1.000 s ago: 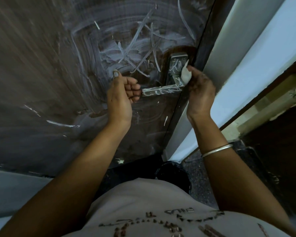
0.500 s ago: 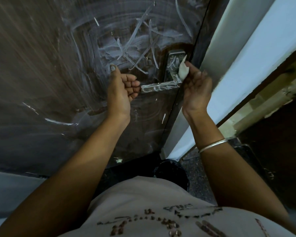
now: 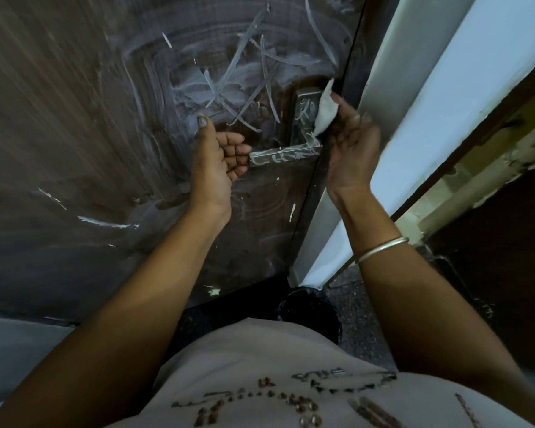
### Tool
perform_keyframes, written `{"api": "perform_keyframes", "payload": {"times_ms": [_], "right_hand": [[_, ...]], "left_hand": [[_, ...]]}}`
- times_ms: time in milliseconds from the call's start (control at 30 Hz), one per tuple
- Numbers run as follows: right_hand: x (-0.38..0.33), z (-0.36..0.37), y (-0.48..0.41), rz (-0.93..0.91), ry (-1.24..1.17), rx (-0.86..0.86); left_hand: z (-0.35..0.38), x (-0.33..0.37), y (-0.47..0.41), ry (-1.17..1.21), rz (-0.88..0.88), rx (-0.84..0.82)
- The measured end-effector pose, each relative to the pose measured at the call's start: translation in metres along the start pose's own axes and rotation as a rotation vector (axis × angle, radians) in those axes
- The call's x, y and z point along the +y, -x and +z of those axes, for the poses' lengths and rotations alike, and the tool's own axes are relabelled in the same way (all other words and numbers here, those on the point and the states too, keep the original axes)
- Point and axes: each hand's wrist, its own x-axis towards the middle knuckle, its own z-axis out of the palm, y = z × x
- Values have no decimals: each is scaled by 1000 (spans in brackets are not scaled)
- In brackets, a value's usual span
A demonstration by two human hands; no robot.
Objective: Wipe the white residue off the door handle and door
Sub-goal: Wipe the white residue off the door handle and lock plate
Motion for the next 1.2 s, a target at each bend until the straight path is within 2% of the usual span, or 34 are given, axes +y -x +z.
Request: {"api": "perform_keyframes", "payload": {"times_ms": [67, 200, 300, 533, 733, 900, 1200], "right_hand": [[17, -9, 10, 105, -13, 90], [37, -24, 25, 324, -372, 355], [39, -25, 21, 372, -552, 454], [42, 2, 26, 432, -627, 468], [45, 4, 33, 568, -706, 399], [38, -4, 24, 528, -770, 445], [45, 5, 30, 626, -720, 407]], "left_hand": [[1, 2, 0, 6, -6, 1], [0, 3, 2, 30, -21, 2], [-3, 4, 4, 45, -33, -12], [-5, 9, 6, 40, -60, -13], [-3, 9, 8, 19, -61, 16], [-6, 9, 8, 3, -53, 12], [-10, 14, 5, 10, -83, -49]]}}
